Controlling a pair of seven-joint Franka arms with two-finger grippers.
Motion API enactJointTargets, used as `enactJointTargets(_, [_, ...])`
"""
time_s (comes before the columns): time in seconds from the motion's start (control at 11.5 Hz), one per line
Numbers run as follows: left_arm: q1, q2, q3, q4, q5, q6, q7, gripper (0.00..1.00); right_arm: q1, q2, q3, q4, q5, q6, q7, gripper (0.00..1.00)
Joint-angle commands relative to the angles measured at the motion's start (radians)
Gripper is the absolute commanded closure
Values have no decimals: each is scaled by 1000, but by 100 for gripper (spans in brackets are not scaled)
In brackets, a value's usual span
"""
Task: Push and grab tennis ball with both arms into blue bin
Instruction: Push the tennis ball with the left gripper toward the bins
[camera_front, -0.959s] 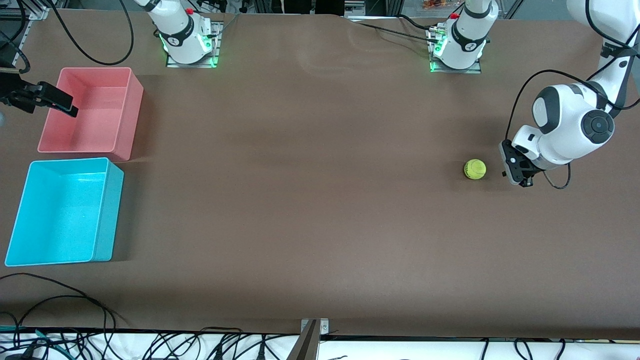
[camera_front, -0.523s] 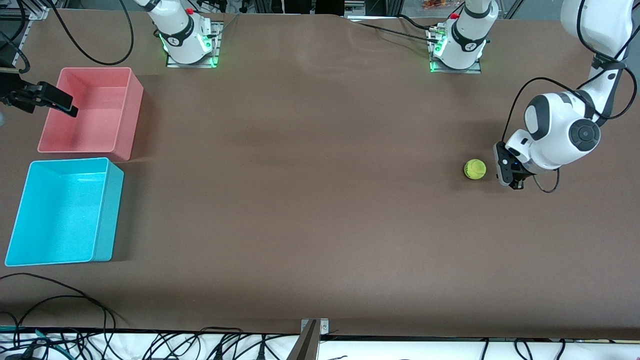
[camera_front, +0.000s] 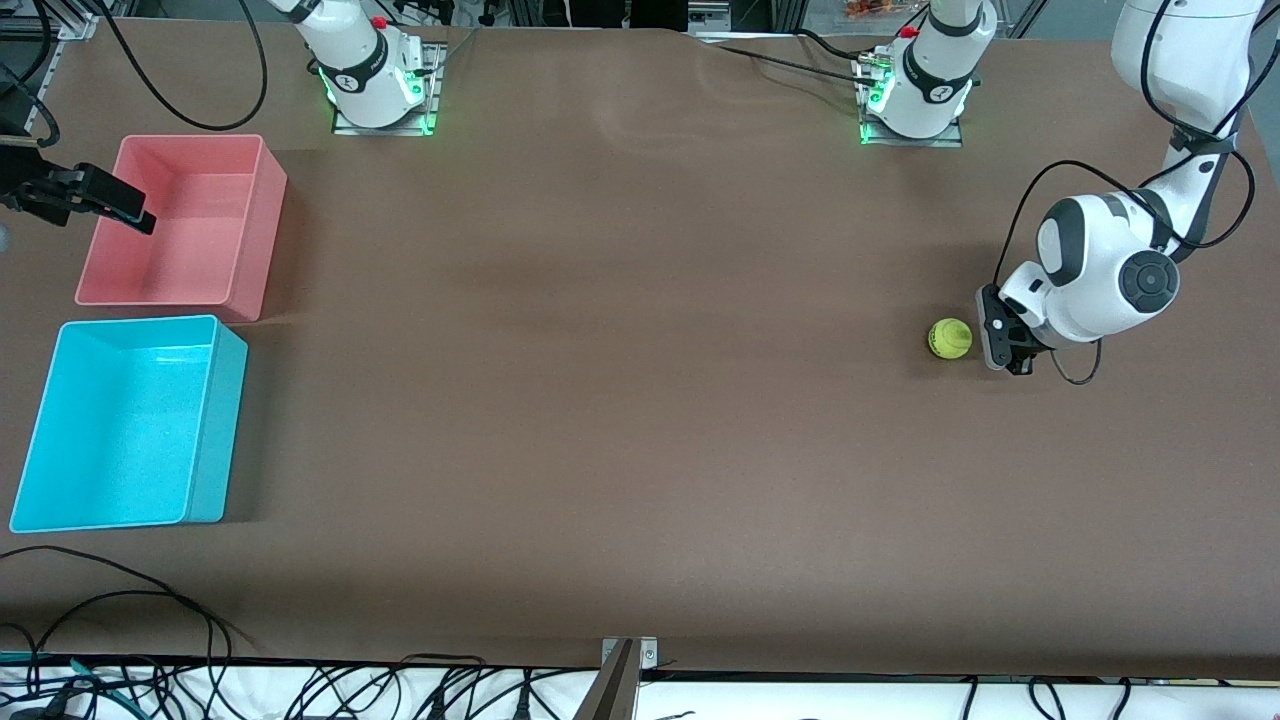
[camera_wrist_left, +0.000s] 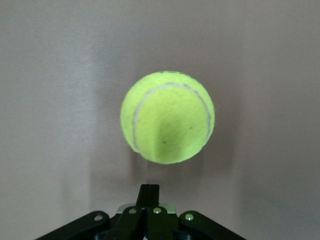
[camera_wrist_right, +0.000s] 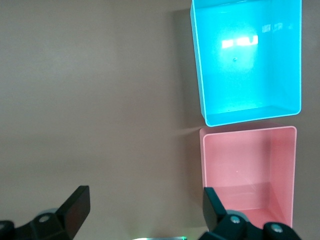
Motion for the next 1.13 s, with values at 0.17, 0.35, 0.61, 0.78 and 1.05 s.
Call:
enactJointTargets(0.17, [6, -4, -6, -31, -59, 16, 13, 100, -5, 8, 4, 25, 15, -13, 10, 0])
enactJointTargets(0.35, [-14, -1, -38, -34, -89, 16, -49, 100, -2, 8, 4, 25, 15, -10, 10, 0])
enactJointTargets(0.61, [-89, 22, -215, -11, -86, 37, -459, 100, -2, 8, 4, 25, 18, -10, 10, 0])
enactJointTargets(0.78, [-189, 31, -241, 39, -76, 39, -679, 100, -2, 8, 4, 25, 18, -10, 10, 0])
enactJointTargets(1.05, [-179, 18, -239, 21, -72, 35, -653, 100, -2, 8, 4, 25, 18, -8, 10, 0])
